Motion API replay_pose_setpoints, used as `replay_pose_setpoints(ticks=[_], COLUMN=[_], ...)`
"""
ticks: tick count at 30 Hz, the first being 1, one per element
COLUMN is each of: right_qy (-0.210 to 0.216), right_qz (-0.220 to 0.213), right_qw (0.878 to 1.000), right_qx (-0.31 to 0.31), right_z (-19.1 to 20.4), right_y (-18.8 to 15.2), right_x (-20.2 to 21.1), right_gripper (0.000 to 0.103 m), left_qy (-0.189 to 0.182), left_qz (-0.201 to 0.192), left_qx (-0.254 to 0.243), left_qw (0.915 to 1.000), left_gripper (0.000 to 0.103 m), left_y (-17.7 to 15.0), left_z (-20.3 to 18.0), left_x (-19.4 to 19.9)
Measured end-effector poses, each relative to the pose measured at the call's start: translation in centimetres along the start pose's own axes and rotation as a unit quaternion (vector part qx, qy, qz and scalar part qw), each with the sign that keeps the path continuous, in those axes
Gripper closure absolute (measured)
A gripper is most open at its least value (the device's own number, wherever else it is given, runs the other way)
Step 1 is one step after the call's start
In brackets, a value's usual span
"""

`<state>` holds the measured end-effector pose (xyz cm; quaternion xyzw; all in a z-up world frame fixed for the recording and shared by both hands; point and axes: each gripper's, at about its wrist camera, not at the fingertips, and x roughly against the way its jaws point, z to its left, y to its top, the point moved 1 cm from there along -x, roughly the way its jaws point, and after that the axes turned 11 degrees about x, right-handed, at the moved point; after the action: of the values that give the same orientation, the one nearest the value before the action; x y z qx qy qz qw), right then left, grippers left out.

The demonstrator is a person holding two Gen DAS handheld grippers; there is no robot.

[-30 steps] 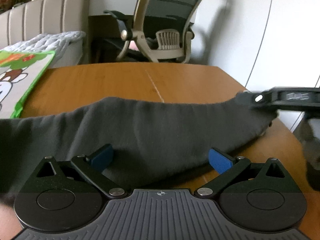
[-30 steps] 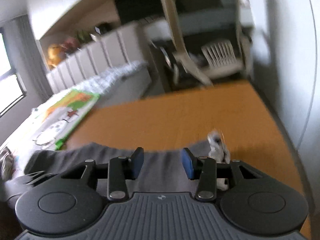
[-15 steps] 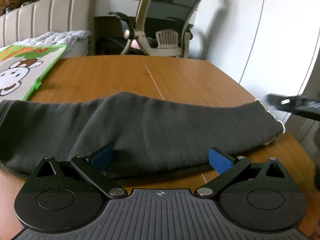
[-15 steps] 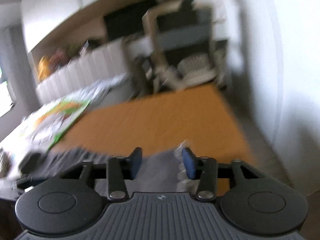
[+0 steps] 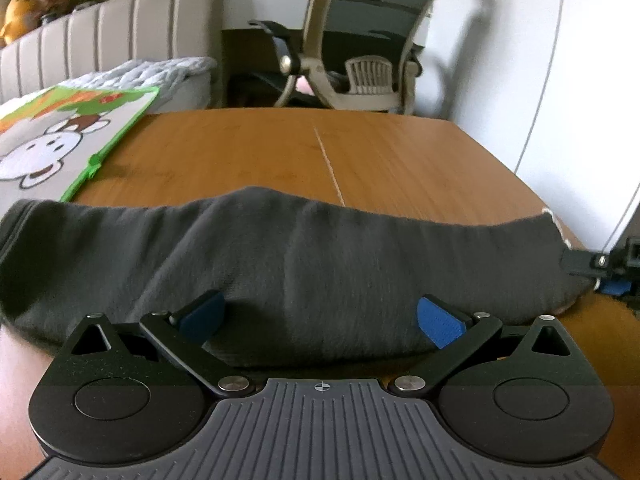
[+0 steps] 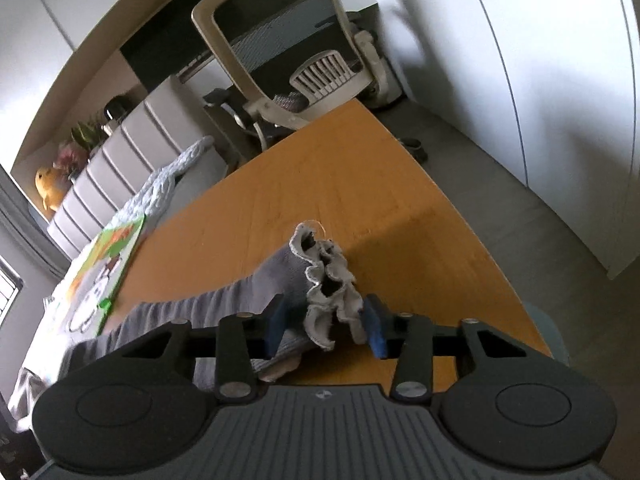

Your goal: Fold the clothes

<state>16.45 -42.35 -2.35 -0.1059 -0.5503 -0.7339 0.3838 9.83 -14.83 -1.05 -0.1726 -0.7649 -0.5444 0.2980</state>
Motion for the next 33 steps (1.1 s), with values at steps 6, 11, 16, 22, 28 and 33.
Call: replay_pose_setpoints(ticks=[6,11,16,22,28,33], right_qy=[-0.013,-0.063,-0.042,0.000,0.030,-0.002], right_qz=[-0.003,-0.029,-0.042,-0.009,-0.018,-0.036], right_qw=[0.999,0.992,0.993,1.000,0.998,0.999], right_qx=[0.044,0.107,0.100,0.003,-0.057,-0.041], right_z=[0.2,0.9,0.6,-1.8,-3.0,-2.3], right_y=[2.4,5.2,4.8,3.0,2.9,3.1], right_x=[-2.8,-4.3,-1.7,-2.3,-3.4,-3.9], right_gripper=[0.087,0.089,0.085,0.073,0.073,0.073], left_qy=[0.017,-0.006,-0.015,-0.025,-0.025,-0.026], left_qz=[0.002,0.019,0.018,0.020,0.019,0.019], left_qx=[0.004,0.017,0.022,0.026,0.024,0.022], left_qw=[0.9998,0.9997,0.9995,0.9991,0.9992,0.9992], left_gripper=[0.000,0.000,0.000,0.000,0.000,0.000], left_y=[0.0,0.6,0.5,0.6,0.5,0.3], left_z=[-1.5,-1.9,-1.7,-1.2,-1.3,-1.4], left_x=[-0.4,-0.5,-0.5,-0.4,-0.4,-0.3])
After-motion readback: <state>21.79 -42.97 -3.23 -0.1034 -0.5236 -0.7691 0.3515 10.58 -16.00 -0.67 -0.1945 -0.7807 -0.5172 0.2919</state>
